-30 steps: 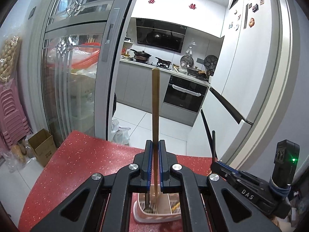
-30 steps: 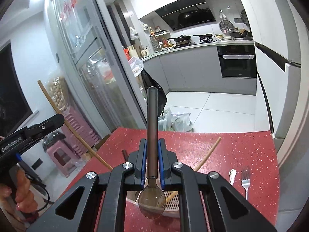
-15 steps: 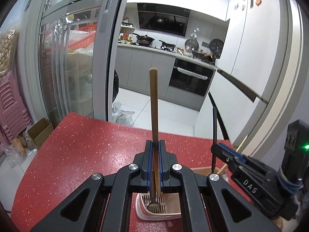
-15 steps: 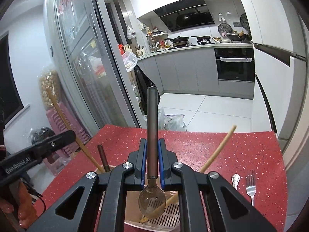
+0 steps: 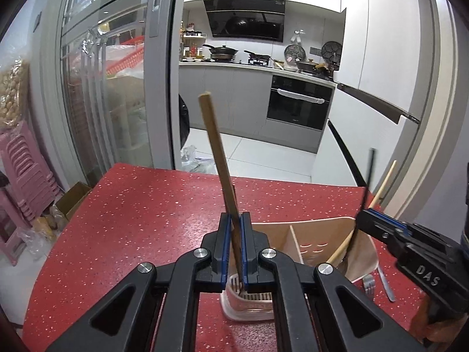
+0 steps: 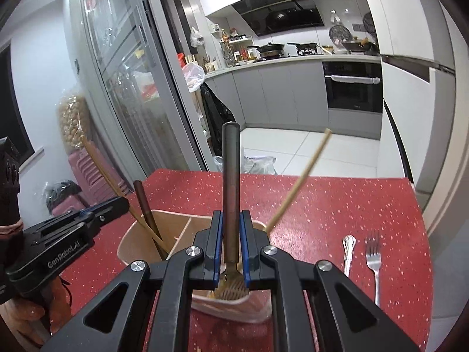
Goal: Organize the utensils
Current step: 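Lower the spoon into the holder with the right tool while the left tool releases the chopstick there, then move both open tools back down to the remaining utensils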
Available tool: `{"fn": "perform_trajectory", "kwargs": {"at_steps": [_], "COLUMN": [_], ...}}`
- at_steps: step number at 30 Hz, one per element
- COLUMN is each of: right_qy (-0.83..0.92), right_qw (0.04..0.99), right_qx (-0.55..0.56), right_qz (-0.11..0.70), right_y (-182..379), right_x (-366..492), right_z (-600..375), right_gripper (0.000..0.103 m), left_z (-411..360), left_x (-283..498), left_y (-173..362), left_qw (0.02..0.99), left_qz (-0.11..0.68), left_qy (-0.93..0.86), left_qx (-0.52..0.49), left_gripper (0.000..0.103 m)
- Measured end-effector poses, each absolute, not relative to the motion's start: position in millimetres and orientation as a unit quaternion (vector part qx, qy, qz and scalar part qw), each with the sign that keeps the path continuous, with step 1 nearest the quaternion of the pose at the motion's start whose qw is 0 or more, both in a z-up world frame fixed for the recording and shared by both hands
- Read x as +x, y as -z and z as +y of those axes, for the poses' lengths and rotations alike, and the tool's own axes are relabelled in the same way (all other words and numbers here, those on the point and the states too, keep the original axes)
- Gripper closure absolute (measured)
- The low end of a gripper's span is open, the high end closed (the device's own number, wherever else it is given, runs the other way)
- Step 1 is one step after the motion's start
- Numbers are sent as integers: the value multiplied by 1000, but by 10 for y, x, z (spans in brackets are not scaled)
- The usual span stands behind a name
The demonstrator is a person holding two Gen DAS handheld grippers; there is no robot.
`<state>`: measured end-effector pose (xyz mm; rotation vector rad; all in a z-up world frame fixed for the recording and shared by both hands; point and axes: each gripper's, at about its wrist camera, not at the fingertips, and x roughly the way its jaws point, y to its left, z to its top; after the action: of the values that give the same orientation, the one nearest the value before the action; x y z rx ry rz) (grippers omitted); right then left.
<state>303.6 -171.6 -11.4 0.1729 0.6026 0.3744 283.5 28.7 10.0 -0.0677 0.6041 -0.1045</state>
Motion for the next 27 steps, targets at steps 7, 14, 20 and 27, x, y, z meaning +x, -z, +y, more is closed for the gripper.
{"fn": "perform_trajectory", "kwargs": {"at_steps": [7,14,20,27], "right_qy": [-190,-202,-210,-217], "right_qw": [927,926,918,903], "right_qx": [92,103,117,129], "right_qz": [310,302,316,349], "right_y": [77,-29,-18,84], "right_x": [2965,2761,2620,2353], "right_z": [-1764,-1820,-1882,-1966], "right_gripper": [62,53,39,19], "left_z": [394,473,491,621], "left_x": [2776,2696,2619,2225], "left_y": [-68,-22,-21,-41], "left_qw": [951,947,945,944], "left_qz": [307,319,325,325], "left_qy": [26,19,27,21], "left_qx": [-39,-43,-38,-54], "left_gripper": [75,75,62,0]}}
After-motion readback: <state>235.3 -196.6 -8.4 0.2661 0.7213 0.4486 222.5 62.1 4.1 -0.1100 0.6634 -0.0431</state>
